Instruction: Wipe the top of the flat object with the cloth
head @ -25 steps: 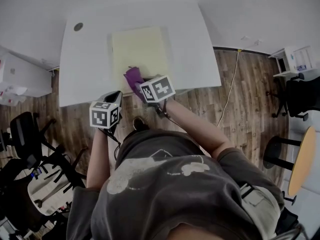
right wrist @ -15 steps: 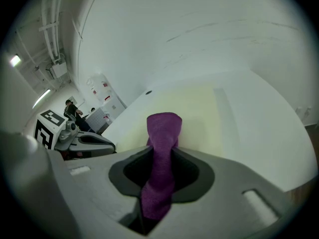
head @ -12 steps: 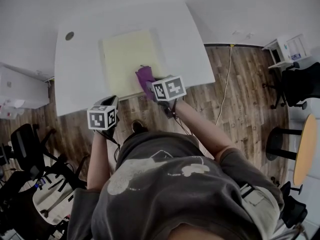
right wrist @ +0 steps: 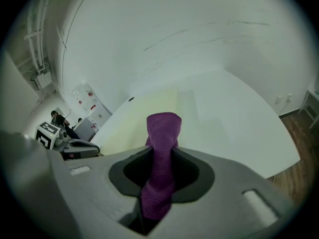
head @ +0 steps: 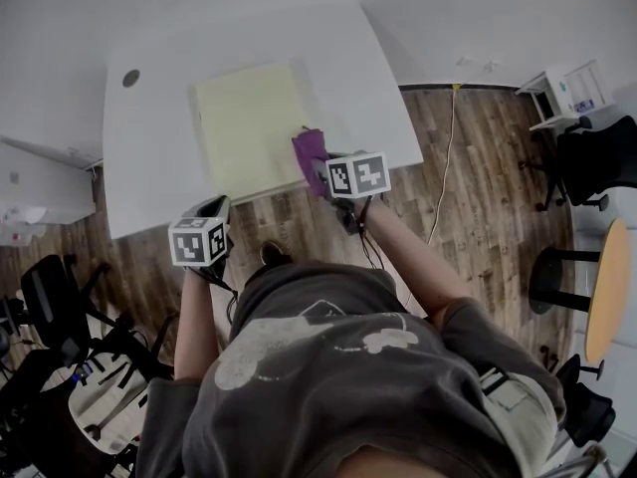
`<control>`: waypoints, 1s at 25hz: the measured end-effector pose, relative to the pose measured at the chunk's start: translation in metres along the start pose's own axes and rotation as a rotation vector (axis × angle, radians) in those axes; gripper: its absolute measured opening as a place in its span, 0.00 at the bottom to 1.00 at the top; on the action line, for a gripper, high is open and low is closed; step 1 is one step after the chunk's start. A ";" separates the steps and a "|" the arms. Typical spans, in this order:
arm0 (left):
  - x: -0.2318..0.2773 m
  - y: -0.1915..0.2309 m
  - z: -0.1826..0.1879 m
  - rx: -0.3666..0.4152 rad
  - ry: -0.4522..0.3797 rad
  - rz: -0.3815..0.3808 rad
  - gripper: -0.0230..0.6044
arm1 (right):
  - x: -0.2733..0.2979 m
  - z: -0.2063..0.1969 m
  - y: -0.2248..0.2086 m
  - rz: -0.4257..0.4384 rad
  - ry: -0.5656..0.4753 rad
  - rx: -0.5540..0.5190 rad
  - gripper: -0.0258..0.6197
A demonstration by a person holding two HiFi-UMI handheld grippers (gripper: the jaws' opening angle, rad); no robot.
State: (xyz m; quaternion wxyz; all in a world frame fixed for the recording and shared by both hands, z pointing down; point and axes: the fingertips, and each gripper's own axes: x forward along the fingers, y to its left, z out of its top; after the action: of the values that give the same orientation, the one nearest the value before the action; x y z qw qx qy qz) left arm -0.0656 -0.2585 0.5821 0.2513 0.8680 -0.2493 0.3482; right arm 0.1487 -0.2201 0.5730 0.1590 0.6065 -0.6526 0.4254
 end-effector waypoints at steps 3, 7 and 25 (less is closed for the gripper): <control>0.001 -0.001 0.000 -0.002 -0.001 -0.003 0.03 | -0.003 -0.001 -0.012 -0.018 -0.002 0.019 0.18; 0.001 -0.002 0.001 -0.005 -0.004 -0.014 0.03 | -0.006 0.003 -0.027 -0.030 -0.012 0.049 0.18; -0.023 -0.005 0.009 0.001 -0.091 0.000 0.03 | -0.005 0.054 -0.025 0.008 -0.062 0.011 0.18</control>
State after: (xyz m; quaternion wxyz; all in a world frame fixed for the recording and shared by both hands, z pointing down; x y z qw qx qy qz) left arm -0.0731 -0.2541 0.5583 0.2391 0.8832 -0.2602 0.3084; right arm 0.1895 -0.2553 0.5467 0.1335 0.6177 -0.6573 0.4107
